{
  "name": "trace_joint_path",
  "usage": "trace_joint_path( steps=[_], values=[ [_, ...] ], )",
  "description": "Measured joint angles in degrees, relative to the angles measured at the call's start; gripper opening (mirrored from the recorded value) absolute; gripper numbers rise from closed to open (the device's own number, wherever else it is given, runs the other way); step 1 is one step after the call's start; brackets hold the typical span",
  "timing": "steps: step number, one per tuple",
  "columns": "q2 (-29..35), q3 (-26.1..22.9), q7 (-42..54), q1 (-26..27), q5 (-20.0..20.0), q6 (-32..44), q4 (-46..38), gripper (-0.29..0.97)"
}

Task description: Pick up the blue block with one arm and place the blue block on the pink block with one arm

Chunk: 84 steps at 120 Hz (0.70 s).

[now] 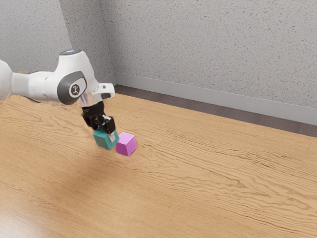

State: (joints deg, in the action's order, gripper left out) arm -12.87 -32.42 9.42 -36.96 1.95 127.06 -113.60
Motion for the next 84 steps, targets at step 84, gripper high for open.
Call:
trace_joint_path(
  steps=[84],
  values=[
    [-13.42,11.64,-3.46,12.82,2.09,-21.95,20.83,0.29]
  ],
)
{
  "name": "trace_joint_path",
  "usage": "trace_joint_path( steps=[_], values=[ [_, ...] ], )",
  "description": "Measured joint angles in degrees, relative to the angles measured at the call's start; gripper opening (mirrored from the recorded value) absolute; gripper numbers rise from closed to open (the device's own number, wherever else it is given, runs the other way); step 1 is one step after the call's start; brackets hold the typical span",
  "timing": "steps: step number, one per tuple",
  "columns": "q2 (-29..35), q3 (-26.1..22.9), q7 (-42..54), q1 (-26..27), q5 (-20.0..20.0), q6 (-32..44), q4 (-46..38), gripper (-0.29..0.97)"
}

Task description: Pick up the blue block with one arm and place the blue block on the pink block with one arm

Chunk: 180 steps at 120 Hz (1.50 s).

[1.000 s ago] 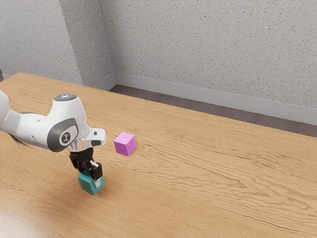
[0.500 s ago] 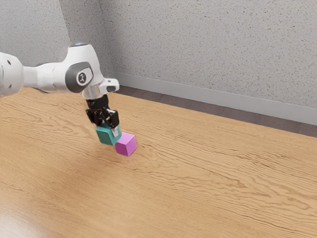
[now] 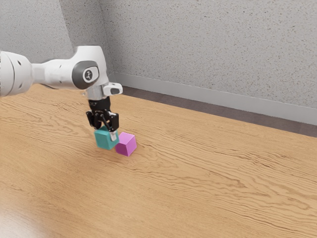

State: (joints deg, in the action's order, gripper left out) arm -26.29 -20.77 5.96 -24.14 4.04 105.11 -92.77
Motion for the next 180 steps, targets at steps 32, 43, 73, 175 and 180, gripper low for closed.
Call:
trace_joint_path(
  steps=[32,43,73,175,180],
  values=[
    [-2.38,0.09,-0.23,1.35,3.42,-0.97,4.0,0.29],
    [-3.88,1.11,-0.25,2.53,4.11,-1.06,6.71,0.3],
    [-7.75,3.14,-0.22,5.53,4.71,-1.17,12.19,0.3],
    [-11.2,5.19,-5.81,8.65,4.39,-0.74,16.38,0.3],
    [-11.2,5.19,-6.32,8.75,4.36,-0.72,16.42,0.29]
  ],
)
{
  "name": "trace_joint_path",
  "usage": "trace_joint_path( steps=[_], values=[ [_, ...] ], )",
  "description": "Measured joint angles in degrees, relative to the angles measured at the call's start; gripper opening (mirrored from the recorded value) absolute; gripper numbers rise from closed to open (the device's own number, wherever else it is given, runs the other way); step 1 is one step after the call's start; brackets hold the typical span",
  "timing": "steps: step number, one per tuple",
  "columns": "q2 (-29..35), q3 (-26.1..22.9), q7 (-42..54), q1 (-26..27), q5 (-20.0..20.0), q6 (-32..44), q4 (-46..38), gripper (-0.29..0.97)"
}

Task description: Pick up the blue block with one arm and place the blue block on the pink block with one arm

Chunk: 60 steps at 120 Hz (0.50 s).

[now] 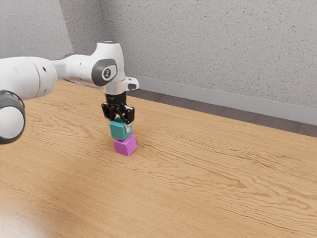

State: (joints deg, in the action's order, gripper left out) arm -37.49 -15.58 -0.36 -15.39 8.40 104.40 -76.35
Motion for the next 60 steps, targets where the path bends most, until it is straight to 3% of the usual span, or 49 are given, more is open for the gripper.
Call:
trace_joint_path(
  steps=[60],
  values=[
    [-0.7,0.09,-3.25,0.43,0.34,0.2,-0.06,0.3]
  ],
)
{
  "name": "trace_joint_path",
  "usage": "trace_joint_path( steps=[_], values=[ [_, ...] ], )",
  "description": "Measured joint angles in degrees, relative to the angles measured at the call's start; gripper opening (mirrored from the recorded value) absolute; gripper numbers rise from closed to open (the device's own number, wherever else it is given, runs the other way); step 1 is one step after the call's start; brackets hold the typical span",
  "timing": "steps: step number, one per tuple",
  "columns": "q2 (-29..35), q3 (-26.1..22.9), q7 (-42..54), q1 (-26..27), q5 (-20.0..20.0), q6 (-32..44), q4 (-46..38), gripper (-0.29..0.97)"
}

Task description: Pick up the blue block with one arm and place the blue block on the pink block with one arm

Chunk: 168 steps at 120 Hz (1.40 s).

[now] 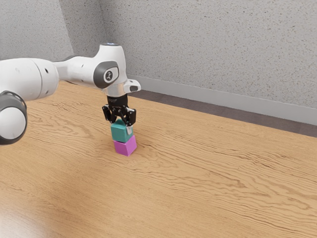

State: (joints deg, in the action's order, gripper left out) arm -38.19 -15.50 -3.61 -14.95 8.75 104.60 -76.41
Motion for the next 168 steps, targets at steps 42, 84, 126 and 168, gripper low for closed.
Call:
trace_joint_path(
  steps=[42,84,126,168],
  values=[
    [0.0,0.0,0.52,0.17,0.1,0.84,0.0,0.29],
    [-0.6,0.03,1.33,0.16,-0.29,1.94,0.01,0.45],
    [-0.42,0.03,2.34,0.19,-0.71,2.55,0.01,0.64],
    [21.72,-1.66,3.54,1.49,-1.19,-2.3,-2.01,0.67]
  ],
)
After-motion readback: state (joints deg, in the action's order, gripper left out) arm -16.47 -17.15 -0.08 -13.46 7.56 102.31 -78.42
